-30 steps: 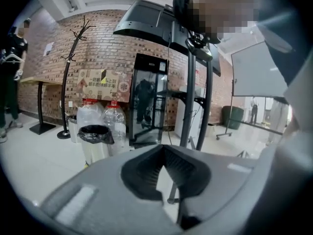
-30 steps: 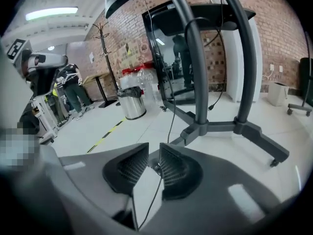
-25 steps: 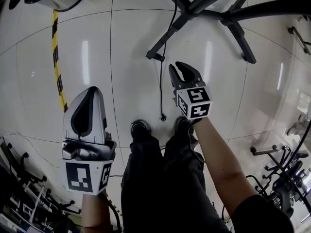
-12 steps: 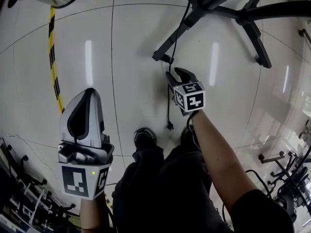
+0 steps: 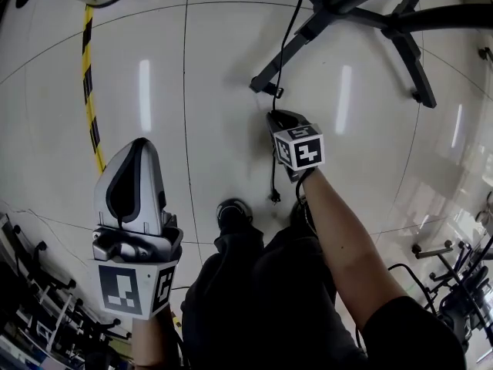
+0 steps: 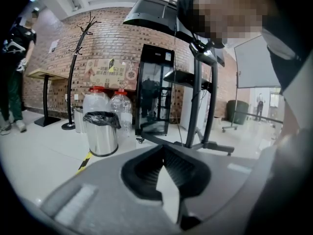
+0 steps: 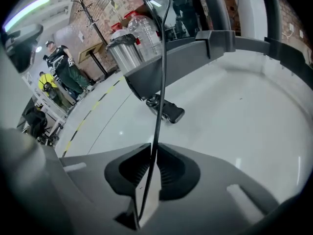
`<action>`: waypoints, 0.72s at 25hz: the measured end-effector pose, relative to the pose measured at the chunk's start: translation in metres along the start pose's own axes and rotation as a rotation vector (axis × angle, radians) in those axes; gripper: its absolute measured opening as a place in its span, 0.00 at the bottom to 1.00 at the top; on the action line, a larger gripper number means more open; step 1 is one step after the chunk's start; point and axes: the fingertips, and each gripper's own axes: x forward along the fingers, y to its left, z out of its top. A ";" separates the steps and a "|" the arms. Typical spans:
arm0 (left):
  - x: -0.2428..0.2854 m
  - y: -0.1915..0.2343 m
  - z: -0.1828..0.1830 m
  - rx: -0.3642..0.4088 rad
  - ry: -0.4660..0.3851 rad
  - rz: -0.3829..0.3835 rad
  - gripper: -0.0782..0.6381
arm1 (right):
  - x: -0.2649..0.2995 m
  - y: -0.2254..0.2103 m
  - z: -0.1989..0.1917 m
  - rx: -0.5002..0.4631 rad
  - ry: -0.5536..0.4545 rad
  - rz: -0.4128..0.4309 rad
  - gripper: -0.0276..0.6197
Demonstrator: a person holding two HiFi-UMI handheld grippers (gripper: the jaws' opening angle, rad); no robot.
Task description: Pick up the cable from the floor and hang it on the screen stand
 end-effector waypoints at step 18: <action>-0.073 -0.044 0.094 -0.099 0.015 0.031 0.12 | -0.149 0.096 0.077 -0.045 -0.072 0.150 0.09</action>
